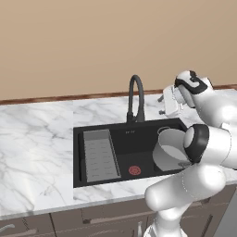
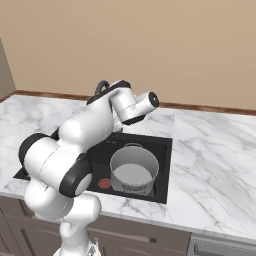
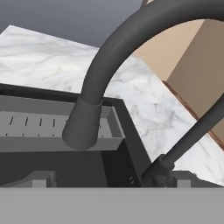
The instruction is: Pick the pot and pot and place them in the sink. Then turn on the water.
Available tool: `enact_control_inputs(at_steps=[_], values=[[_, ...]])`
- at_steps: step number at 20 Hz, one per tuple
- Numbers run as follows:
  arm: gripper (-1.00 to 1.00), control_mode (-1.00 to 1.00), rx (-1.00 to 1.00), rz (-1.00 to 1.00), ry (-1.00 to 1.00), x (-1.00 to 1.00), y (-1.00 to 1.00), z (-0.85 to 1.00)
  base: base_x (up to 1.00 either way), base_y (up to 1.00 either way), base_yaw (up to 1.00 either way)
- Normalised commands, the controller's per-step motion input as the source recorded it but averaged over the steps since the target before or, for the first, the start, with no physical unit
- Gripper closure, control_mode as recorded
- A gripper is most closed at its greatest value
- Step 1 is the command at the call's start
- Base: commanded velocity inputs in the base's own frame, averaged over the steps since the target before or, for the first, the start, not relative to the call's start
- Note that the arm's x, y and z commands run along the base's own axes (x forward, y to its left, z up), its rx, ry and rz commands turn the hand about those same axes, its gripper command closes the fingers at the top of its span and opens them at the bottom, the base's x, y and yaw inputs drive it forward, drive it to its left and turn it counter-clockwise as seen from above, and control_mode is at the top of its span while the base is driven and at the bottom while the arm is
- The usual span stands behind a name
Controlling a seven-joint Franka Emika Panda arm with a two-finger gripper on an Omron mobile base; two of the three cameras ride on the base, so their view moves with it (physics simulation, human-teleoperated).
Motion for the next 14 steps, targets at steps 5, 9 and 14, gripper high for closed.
enact_control_inputs(at_steps=[5,9,14], values=[[-1.00,-1.00,0.00,0.00,0.00,0.36,0.00,0.00,0.00,0.00,0.00],[-1.00,-1.00,0.00,0.00,0.00,0.27,0.00,0.00,0.00,0.00,0.00],[-1.00,-1.00,0.00,0.00,0.00,0.07,0.00,-0.10,0.00,0.00,0.00]])
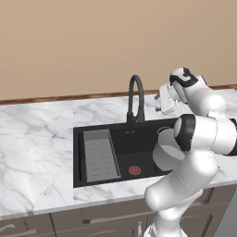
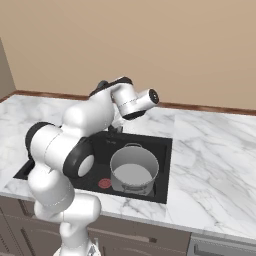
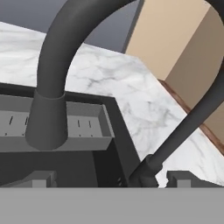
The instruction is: Pick the pot and pot and place them in the sink. Then turn on the water.
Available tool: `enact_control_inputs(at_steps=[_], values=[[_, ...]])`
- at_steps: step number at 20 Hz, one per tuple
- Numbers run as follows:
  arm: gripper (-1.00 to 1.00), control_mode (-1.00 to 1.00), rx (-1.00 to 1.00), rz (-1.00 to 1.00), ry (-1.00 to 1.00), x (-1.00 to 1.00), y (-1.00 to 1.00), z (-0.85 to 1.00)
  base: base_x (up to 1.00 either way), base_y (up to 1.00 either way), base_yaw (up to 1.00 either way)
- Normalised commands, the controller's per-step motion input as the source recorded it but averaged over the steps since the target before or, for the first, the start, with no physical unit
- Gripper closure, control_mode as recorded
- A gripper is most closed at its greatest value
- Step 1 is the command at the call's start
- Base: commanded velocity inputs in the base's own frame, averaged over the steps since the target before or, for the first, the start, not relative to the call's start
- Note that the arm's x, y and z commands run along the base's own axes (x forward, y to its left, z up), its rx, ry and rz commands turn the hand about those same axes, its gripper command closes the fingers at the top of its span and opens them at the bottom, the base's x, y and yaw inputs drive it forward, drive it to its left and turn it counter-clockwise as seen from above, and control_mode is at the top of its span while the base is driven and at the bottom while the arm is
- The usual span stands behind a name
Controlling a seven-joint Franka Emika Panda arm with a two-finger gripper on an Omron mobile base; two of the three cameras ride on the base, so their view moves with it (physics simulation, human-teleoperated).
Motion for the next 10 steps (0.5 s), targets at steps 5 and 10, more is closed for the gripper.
enact_control_inputs(at_steps=[5,10], values=[[-1.00,-1.00,0.00,0.00,0.00,0.00,0.00,-0.29,0.00,0.00,0.00],[-1.00,-1.00,0.00,0.00,0.00,0.00,0.00,-0.22,0.00,0.00,0.00]])
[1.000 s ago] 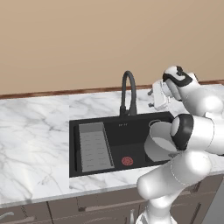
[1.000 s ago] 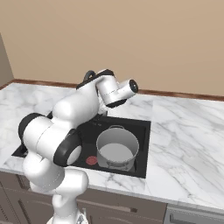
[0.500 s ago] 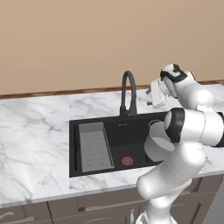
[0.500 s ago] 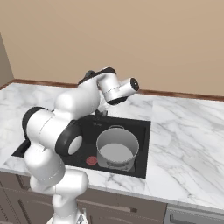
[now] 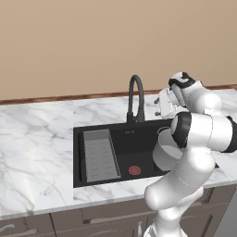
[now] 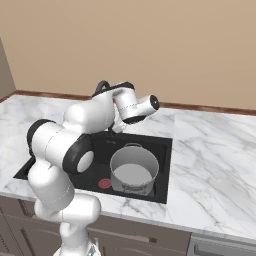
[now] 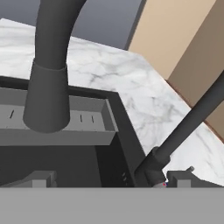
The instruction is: Pick the pot and pot and place them in the sink. Then turn on the water.
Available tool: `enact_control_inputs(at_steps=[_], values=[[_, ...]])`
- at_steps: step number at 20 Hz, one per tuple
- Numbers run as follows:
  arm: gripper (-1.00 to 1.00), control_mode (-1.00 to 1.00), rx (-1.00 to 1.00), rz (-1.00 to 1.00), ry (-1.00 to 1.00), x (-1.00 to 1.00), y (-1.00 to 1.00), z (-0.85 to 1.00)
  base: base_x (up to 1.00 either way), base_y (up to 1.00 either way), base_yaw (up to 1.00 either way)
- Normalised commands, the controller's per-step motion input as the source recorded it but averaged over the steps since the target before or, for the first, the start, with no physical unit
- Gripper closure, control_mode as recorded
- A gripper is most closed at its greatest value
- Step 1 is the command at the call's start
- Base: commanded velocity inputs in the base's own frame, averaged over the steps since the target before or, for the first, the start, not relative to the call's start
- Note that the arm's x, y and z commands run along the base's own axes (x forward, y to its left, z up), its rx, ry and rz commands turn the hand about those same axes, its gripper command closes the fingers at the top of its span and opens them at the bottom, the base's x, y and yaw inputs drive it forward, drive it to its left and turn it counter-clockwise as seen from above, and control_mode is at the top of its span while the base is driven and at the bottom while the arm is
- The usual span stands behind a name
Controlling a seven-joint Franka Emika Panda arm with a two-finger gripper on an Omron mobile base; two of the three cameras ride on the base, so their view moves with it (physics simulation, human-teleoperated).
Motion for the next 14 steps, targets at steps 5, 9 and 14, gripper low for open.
enact_control_inputs(at_steps=[5,9,14], values=[[-1.00,-1.00,0.00,0.00,0.00,0.10,0.00,-0.12,0.00,0.00,0.00],[-1.00,-1.00,0.00,0.00,0.00,0.13,0.00,-0.12,0.00,0.00,0.00],[-1.00,-1.00,0.00,0.00,0.00,0.08,0.00,-0.12,0.00,0.00,0.00]])
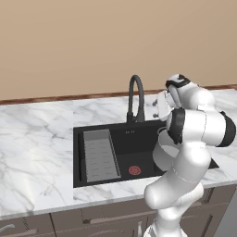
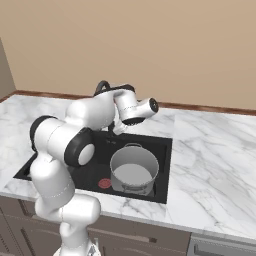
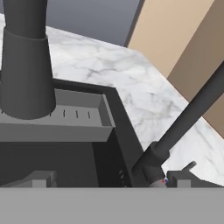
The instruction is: Pick the pot and pot and place them in the sink. Then turn on the water.
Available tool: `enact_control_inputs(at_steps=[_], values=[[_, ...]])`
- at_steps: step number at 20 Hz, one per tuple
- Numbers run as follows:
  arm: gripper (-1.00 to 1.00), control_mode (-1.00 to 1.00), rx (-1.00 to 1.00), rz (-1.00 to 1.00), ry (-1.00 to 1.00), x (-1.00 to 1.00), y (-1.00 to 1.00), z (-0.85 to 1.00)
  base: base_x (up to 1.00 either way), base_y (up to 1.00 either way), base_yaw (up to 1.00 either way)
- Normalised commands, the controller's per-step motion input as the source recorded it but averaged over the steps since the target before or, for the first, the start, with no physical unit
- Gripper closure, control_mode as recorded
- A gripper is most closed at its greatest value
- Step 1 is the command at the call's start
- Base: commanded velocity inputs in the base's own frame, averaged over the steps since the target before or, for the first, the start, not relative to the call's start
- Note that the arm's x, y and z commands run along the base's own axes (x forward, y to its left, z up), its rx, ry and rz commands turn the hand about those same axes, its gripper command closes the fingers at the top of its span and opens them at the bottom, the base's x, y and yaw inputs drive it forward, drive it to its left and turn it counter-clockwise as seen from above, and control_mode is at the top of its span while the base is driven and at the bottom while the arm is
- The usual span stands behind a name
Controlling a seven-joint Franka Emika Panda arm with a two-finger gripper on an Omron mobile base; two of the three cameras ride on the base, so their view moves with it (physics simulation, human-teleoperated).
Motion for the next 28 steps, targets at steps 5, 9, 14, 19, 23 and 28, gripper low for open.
enact_control_inputs(at_steps=[5,9,14,19,23,28], values=[[-1.00,-1.00,0.00,0.00,0.00,0.12,0.00,-0.07,0.00,0.00,0.00],[-1.00,-1.00,0.00,0.00,0.00,0.18,0.00,-0.01,0.00,0.00,0.00],[-1.00,-1.00,0.00,0.00,-0.01,0.20,0.00,0.00,0.00,0.00,0.00],[-1.00,-1.00,0.00,0.00,0.00,0.20,0.00,0.00,0.00,0.00,0.00],[-1.00,-1.00,0.00,0.00,0.00,0.22,0.00,-0.05,0.00,0.00,0.00],[-1.00,-1.00,0.00,-0.01,-0.02,0.23,0.00,-0.04,0.00,0.00,0.00]])
